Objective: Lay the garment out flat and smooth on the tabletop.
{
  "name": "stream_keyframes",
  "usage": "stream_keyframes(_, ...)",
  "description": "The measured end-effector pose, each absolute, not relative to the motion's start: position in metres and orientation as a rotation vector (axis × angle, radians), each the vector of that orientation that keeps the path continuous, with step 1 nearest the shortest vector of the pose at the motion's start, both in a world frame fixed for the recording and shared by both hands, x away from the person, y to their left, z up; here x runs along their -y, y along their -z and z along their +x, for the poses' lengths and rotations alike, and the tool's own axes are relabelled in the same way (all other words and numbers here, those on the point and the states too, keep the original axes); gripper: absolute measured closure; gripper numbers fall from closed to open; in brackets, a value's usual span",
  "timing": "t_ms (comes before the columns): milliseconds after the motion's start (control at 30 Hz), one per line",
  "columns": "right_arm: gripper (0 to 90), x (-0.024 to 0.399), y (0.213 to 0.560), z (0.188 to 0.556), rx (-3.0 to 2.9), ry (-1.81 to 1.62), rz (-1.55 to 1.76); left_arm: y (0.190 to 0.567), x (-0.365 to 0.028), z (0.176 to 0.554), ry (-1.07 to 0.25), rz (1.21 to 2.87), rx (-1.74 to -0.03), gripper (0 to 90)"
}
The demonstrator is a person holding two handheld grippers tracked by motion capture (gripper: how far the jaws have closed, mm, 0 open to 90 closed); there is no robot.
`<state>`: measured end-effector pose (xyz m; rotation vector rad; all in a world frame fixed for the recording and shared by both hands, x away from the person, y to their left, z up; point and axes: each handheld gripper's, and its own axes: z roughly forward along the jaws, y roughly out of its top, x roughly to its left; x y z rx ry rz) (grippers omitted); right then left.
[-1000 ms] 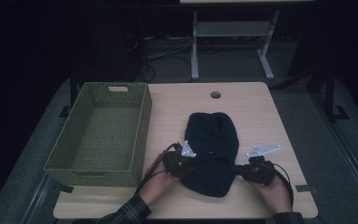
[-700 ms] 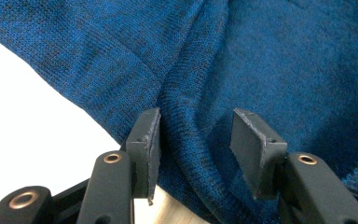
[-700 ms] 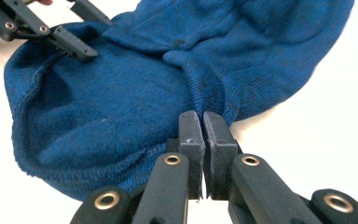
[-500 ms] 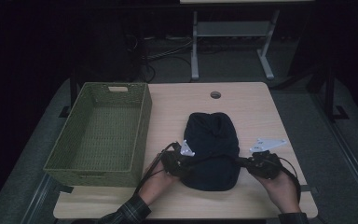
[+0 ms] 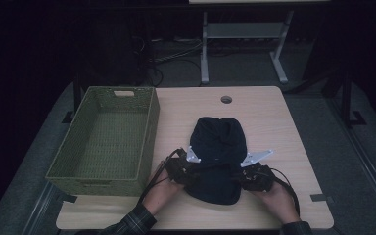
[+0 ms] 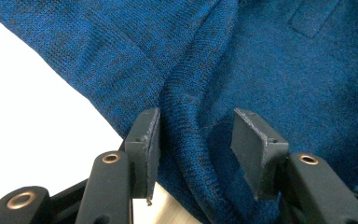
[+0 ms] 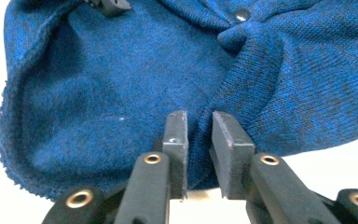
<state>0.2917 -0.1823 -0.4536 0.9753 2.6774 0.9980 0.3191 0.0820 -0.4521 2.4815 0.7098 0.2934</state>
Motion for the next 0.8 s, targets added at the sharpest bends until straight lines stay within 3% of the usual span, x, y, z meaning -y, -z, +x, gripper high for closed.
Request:
stream_keyframes(433, 71.0, 0.179, 0.451, 0.288, -2.655, -0.830, 0.905, 0.452, -0.091, 0.321, -0.323, 2.475, -0.760, 52.4)
stream_keyframes(567, 66.8, 0.192, 0.445, 0.285, -2.604, -0.934, 0.948, 0.450, -0.091, 0.320, -0.316, 2.472, -0.756, 50.3)
stream_keyframes(800, 70.5, 0.217, 0.425, 0.282, -2.485, -1.136, 0.999, 0.425, -0.092, 0.317, -0.341, 2.377, -0.706, 50.5)
